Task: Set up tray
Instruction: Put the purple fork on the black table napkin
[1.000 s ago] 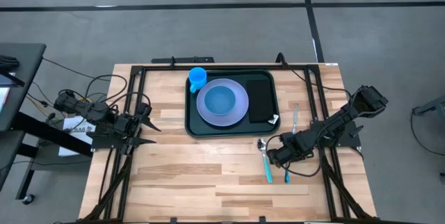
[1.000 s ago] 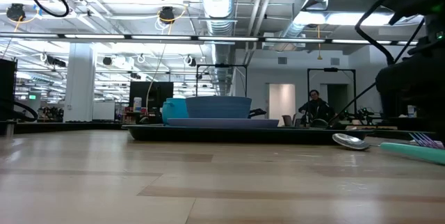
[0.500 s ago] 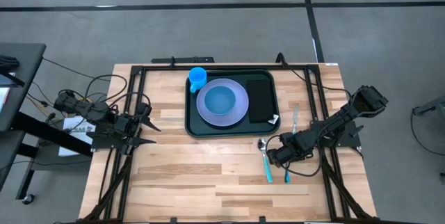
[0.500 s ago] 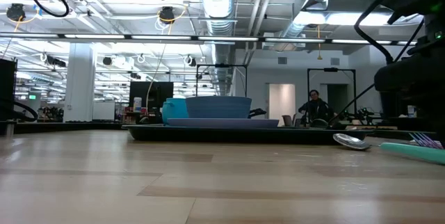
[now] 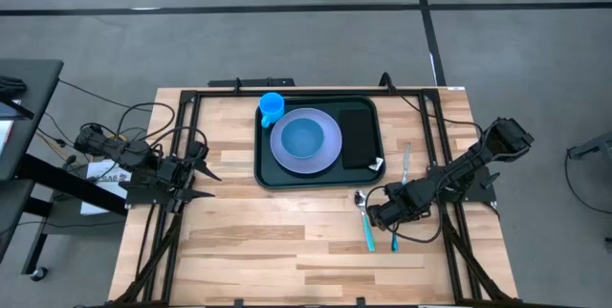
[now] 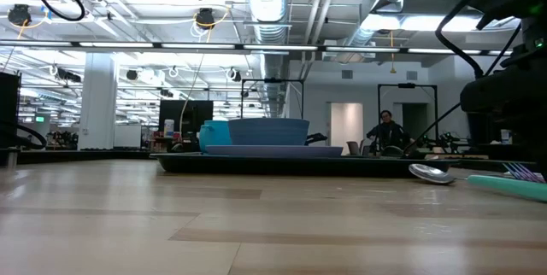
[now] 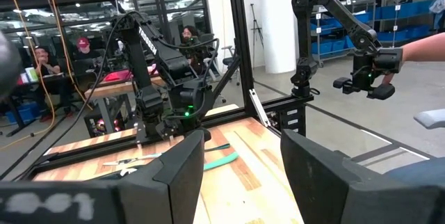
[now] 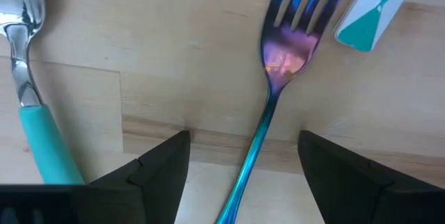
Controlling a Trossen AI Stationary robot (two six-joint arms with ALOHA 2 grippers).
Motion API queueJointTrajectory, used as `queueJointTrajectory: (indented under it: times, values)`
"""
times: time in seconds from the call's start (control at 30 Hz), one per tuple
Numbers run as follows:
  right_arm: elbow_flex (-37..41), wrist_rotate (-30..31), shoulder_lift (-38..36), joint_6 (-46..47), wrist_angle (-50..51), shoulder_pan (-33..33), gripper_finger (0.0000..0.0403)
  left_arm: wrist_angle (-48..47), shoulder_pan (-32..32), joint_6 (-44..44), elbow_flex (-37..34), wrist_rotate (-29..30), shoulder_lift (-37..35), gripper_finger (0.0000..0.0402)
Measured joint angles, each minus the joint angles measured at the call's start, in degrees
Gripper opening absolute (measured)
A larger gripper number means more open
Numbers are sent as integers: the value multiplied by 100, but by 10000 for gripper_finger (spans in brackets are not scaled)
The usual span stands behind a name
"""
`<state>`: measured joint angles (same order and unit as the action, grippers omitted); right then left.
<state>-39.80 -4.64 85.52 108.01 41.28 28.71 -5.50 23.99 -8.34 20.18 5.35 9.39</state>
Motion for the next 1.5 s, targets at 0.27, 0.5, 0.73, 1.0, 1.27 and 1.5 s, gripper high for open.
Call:
queueJointTrajectory:
  times: [0.27, 0.5, 0.73, 1.0, 1.27, 1.5]
  values:
    - [-1, 0, 0, 1, -17, 0, 260, 0, 0, -2, 0, 0, 0, 180]
    - [-1, -2, -2, 0, -126, 0, 260, -1, 0, -2, 0, 0, 0, 180]
    - [-1, -2, -2, 2, -125, 0, 260, -1, 0, 0, 0, 0, 0, 180]
    - [-3, 0, -2, 1, -116, 0, 260, -2, 1, 0, 0, 1, 0, 180]
    - [-3, 2, -2, 2, -113, 0, 260, -2, 0, 0, 0, 0, 0, 180]
    - [-4, 4, -2, 2, -105, 0, 260, 2, 0, 0, 0, 2, 0, 180]
